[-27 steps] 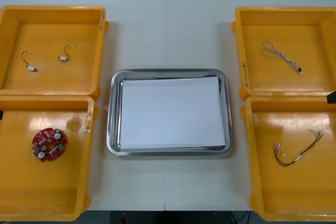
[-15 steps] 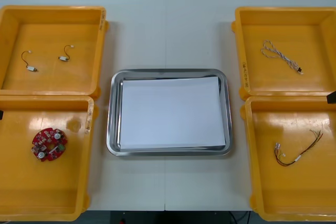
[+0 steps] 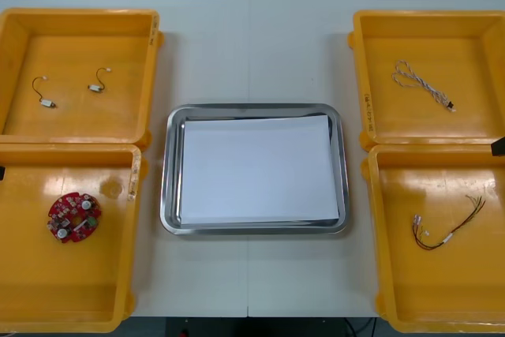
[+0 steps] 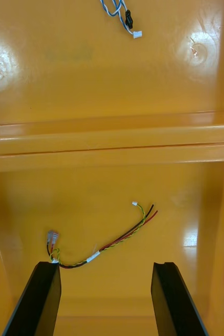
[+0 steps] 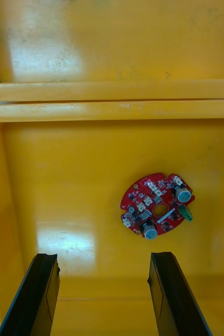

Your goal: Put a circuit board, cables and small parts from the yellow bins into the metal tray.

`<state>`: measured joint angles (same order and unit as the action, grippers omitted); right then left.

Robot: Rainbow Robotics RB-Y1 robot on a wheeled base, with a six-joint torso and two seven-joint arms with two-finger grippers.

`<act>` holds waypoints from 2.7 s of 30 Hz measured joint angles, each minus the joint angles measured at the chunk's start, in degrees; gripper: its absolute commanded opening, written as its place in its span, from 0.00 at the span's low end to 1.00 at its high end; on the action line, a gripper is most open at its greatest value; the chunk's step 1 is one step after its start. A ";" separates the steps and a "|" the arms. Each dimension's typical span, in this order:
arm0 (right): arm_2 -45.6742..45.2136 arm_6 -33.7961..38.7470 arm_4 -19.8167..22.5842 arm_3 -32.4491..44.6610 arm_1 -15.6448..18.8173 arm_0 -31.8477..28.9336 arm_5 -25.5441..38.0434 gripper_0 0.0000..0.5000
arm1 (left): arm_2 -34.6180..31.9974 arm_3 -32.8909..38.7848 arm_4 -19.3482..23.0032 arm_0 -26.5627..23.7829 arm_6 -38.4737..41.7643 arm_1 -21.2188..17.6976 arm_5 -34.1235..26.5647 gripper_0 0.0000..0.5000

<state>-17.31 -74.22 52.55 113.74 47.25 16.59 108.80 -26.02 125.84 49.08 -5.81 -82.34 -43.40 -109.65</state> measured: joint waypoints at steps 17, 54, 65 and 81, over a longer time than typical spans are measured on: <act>0.00 0.00 0.00 0.00 0.00 0.00 0.00 1.00 | 0.00 0.00 0.00 0.00 0.00 0.00 0.00 1.00; 0.00 0.00 0.00 0.00 0.00 0.00 0.00 1.00 | 0.00 0.00 0.00 0.00 0.00 0.00 0.00 1.00; 0.00 0.00 0.00 0.00 0.00 0.00 0.00 1.00 | 0.00 0.00 0.00 0.00 0.00 0.00 0.00 1.00; 0.00 0.00 0.00 0.00 0.00 0.00 0.00 1.00 | 0.00 0.00 0.00 0.00 0.00 0.00 0.00 1.00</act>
<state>-17.31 -74.22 52.55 113.74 47.25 16.59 108.80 -26.02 125.84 49.08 -5.81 -82.34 -43.40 -109.65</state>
